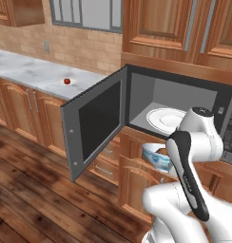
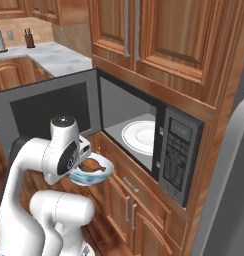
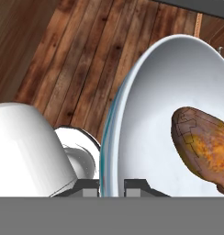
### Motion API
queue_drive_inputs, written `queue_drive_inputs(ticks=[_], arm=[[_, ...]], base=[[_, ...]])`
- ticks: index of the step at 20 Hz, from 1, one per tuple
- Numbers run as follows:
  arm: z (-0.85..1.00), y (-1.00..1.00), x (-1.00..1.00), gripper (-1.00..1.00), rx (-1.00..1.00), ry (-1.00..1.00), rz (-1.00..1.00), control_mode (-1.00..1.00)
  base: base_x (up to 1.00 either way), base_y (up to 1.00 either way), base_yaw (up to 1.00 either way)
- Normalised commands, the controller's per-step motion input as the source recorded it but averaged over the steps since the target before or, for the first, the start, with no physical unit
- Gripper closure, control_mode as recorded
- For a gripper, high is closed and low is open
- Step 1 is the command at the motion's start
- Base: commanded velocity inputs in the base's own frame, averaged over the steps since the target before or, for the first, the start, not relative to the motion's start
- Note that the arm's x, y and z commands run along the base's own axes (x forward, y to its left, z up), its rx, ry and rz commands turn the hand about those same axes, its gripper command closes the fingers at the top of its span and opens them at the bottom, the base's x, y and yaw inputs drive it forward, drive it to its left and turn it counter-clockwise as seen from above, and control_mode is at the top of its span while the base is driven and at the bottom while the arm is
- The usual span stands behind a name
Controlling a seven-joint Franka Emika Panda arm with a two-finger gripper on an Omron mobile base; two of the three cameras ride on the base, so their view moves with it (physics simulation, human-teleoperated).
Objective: Remove the apple from the bowl and place it on the small plate. Then place the bowl with only the chicken drumstick in the microwave, close the door, and press the start button to microwave the chicken drumstick.
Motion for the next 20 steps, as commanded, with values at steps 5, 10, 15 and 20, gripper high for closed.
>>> queue_drive_inputs(ticks=[5, 10, 15, 20], arm=[[0.00, 0.00, 0.00, 1.00, 0.00, 0.00, 0.00, 1.00], [0.00, 0.00, 0.00, 1.00, 0.00, 0.00, 0.00, 1.00], [0.00, 0.00, 0.00, 1.00, 0.00, 0.00, 0.00, 1.00], [-0.07, -0.05, 0.70, 1.00, 0.03, 0.00, 0.04, -1.00]], base=[[0.18, -0.13, 0.19], [0.10, -0.14, 0.13], [0.01, -0.17, 0.09], [0.00, 0.00, 0.00]])
